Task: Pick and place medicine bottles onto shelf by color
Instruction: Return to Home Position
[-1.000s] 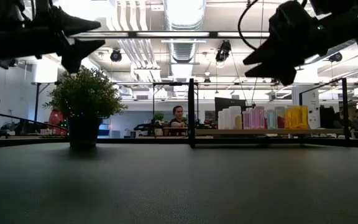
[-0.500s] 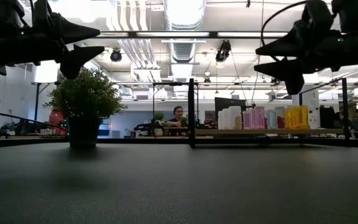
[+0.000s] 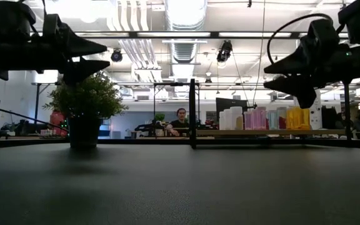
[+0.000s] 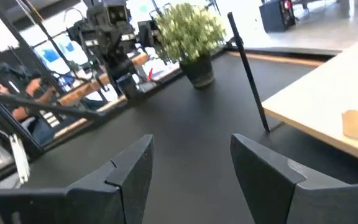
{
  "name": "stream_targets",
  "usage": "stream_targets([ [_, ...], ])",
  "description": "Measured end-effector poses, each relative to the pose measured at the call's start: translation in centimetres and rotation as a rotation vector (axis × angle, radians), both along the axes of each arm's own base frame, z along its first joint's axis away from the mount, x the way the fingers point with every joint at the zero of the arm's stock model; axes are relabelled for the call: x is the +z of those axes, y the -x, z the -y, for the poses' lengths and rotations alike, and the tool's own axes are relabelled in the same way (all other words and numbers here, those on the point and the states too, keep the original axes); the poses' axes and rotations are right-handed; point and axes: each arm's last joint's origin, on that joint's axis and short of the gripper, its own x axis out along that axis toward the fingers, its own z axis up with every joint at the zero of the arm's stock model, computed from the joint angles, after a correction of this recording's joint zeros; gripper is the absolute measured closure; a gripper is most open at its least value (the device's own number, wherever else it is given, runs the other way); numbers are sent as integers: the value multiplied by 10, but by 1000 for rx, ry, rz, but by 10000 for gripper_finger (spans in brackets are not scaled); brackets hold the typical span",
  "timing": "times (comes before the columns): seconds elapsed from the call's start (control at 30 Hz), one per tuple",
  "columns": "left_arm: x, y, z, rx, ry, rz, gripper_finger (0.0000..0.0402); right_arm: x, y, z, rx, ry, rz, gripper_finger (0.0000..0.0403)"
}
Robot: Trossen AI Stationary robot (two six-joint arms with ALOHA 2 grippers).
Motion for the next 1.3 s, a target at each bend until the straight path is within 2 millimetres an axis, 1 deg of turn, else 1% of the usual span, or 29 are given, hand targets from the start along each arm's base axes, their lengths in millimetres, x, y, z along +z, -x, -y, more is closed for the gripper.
stream_targets([
  [0.17, -5, -3, -1, 0, 13, -42, 169, -2, 0, 0, -20, -55, -10, 197],
  [0.67, -28, -14, -5, 5, 66, -212, 168, -3, 0, 0, -19, -47, -23, 197],
  [0.73, -31, -12, -4, 4, 73, -235, 168, -3, 0, 0, -19, -47, -23, 197],
  [0.87, -24, -6, -2, 4, 58, -180, 168, -3, 0, 0, -19, -47, -22, 197],
  [1.07, -6, 5, 2, 0, 13, -36, 168, -3, 0, 0, -19, -48, -19, 197],
  [1.3, 9, 16, 5, -1, -30, 97, 168, 11, 9, 1, -17, -55, 60, 197],
])
